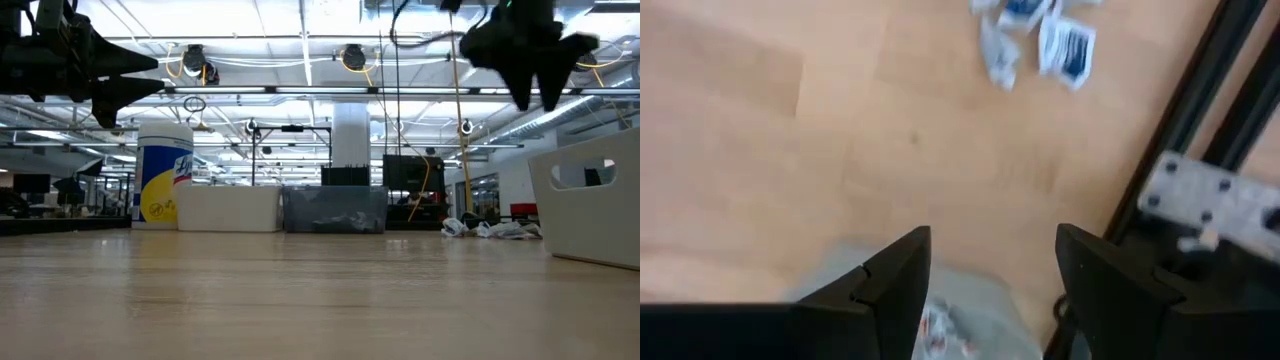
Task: Pick & Place First Aid Supplies
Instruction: Put the blue alcohol pad into the bottom black bin
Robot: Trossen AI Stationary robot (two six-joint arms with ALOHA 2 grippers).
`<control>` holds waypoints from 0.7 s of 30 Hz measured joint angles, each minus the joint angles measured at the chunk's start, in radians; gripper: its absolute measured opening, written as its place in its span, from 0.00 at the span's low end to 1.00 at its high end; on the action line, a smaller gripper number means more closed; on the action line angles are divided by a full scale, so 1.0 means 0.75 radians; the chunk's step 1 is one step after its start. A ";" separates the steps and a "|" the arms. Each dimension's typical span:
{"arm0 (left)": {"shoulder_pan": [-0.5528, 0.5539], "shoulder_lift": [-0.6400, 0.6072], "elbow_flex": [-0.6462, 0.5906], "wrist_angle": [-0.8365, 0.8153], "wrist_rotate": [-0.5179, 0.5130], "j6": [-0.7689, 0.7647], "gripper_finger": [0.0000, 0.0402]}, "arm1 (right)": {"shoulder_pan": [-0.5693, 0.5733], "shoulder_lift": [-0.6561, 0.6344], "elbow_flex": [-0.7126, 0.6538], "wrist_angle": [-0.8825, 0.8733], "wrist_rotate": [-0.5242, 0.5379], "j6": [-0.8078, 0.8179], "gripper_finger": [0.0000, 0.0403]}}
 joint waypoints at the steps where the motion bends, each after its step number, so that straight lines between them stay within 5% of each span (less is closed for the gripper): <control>1: 0.000 0.000 0.000 0.000 0.000 0.000 0.49 | -0.056 0.000 -0.016 0.024 0.000 -0.042 0.52; 10: 0.000 0.000 0.000 0.000 0.000 0.000 0.49 | -0.420 0.000 -0.225 0.208 -0.012 -0.167 0.52; 21: 0.000 0.000 0.000 0.000 0.000 0.000 0.49 | -0.588 0.073 -0.408 0.440 -0.085 -0.245 0.52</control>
